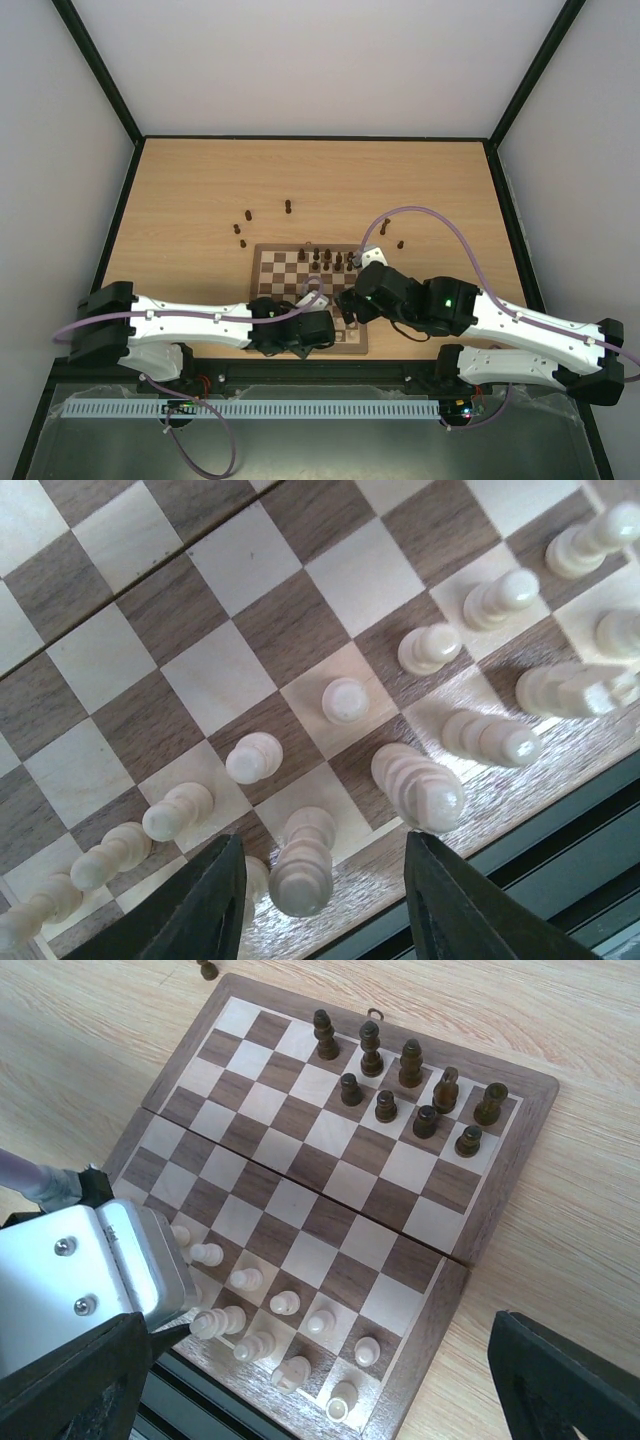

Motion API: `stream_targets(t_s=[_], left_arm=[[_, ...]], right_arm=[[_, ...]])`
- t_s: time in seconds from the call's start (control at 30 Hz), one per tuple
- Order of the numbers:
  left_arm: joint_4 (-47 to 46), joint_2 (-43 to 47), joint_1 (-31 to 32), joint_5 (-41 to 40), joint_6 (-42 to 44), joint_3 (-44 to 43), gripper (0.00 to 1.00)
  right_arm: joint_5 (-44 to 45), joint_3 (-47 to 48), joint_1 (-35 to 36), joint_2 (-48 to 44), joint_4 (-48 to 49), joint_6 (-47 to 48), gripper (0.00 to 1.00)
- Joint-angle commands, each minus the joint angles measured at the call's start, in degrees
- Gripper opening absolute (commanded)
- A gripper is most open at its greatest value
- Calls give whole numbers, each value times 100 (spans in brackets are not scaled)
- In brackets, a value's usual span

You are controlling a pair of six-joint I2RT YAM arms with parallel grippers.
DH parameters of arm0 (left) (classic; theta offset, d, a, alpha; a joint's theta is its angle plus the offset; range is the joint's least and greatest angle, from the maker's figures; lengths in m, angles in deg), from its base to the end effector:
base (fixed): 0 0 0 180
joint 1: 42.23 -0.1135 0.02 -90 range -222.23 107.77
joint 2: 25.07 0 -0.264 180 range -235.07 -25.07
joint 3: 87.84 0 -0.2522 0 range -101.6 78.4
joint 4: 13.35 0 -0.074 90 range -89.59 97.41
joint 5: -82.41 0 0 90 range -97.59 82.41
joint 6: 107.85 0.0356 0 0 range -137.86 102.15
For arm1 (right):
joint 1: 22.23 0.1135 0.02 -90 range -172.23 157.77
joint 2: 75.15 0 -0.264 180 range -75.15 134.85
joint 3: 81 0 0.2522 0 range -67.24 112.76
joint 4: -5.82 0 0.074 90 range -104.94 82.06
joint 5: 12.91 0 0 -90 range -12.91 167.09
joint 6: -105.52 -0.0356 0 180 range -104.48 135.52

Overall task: Set up the chess pieces on the board
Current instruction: Place the chess piece on the chessboard, then pick up the chess piece at the center of the board.

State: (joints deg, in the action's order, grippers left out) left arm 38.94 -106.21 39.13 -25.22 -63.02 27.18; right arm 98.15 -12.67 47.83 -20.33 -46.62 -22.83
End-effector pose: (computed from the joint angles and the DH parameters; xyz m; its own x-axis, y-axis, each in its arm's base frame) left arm 0.0499 -0.2566 0.2038 -0.7549 0.4687 -0.4587 0.5534 0.8306 -0.0619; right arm 0.0790 0.1804 0.3208 -0.6532 -0.1027 -0.7502 -0.4803 0.8222 0.3056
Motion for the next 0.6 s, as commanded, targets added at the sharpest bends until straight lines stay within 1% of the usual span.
stream_targets(t_s=[0.0, 0.1, 0.13, 0.2, 0.3, 0.33, 0.43, 0.47, 0.57], left_arm=[[219, 201, 31, -196, 7, -310, 50], [495, 517, -15, -470, 60, -551, 53], [617, 660, -54, -602, 110, -653, 55], [782, 1014, -202, -942, 227, -820, 62], [655, 1538, -667, -1135, 494, -962, 71], [544, 1718, -851, -1158, 589, -968, 77], [176, 2152, -1418, -1145, 810, -916, 98], [51, 2267, -1599, -1105, 876, -898, 99], [-227, 2491, -2108, -913, 1051, -801, 99]], right_arm=[[113, -16, -43, -50, -60, 25, 94], [231, 91, -90, -35, -143, 40, 100], [259, 126, -127, -7, -167, 59, 99], [259, 198, -234, 66, -165, 132, 99], [126, 247, -584, 215, -79, 288, 99], [28, 263, -761, 276, -34, 360, 98], [-320, 284, -1360, 461, 142, 571, 99], [-457, 302, -1549, 583, 186, 646, 99], [-795, 395, -2121, 935, 352, 869, 99]])
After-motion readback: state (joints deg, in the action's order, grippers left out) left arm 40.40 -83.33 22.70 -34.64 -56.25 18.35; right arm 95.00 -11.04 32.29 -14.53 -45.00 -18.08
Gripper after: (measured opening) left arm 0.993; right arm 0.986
